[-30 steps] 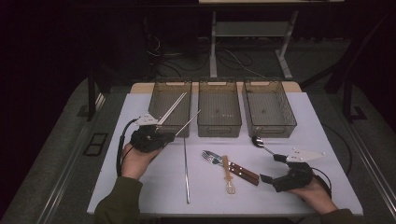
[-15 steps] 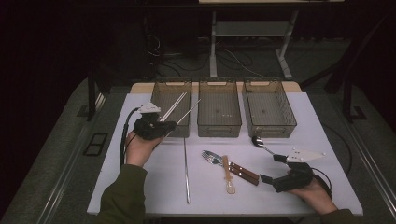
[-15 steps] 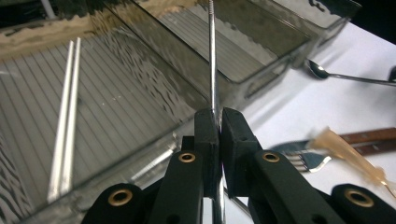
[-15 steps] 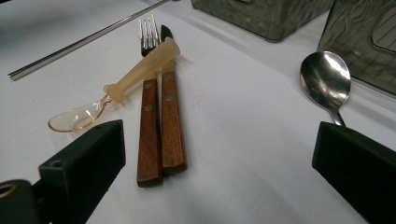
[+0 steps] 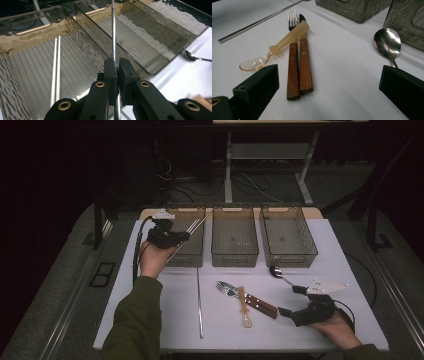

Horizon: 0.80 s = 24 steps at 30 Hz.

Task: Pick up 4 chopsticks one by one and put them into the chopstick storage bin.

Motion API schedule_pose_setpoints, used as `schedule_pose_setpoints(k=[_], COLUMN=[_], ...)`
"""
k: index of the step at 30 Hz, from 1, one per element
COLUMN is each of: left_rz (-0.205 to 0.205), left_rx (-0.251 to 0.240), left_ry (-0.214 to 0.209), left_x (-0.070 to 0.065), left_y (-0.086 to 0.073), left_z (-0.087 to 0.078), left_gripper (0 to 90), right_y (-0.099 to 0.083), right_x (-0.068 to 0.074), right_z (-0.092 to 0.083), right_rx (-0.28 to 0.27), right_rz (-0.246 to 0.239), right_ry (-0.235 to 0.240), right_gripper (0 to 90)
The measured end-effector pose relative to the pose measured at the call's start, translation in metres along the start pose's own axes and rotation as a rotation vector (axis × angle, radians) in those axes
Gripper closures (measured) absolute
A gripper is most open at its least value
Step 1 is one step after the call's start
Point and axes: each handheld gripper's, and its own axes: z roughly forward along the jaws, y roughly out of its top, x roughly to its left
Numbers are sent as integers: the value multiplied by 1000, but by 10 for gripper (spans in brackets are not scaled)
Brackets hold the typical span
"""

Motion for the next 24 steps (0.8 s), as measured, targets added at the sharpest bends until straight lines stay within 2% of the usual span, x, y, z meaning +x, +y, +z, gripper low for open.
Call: schedule_pose_setpoints(k=[3,7,13,16,19,21,23,24], left_rz=[12,5,-10,-32,-32,-57,-62,-65], left_rx=[21,42,63,64,85,83,82,85], left_ry=[22,55,101,119,148,132,135,159], left_x=[3,11,33,43,50,54,55,55], left_y=[6,13,21,22,20,17,15,14], left_z=[9,18,28,32,37,41,43,44], left_gripper=[849,849,849,849,849,848,847,840], right_y=[0,0,0,0,-1,-1,-1,-2], right_x=[0,0,1,1,1,1,1,1], right_z=[0,-1,-2,-2,-2,-3,-4,-4], right_rx=[-1,-4,-10,-10,-9,-12,-17,-17], right_rz=[0,0,4,6,8,14,18,20], right_ry=[1,2,9,11,10,10,10,9], right_gripper=[25,25,25,25,25,25,25,25])
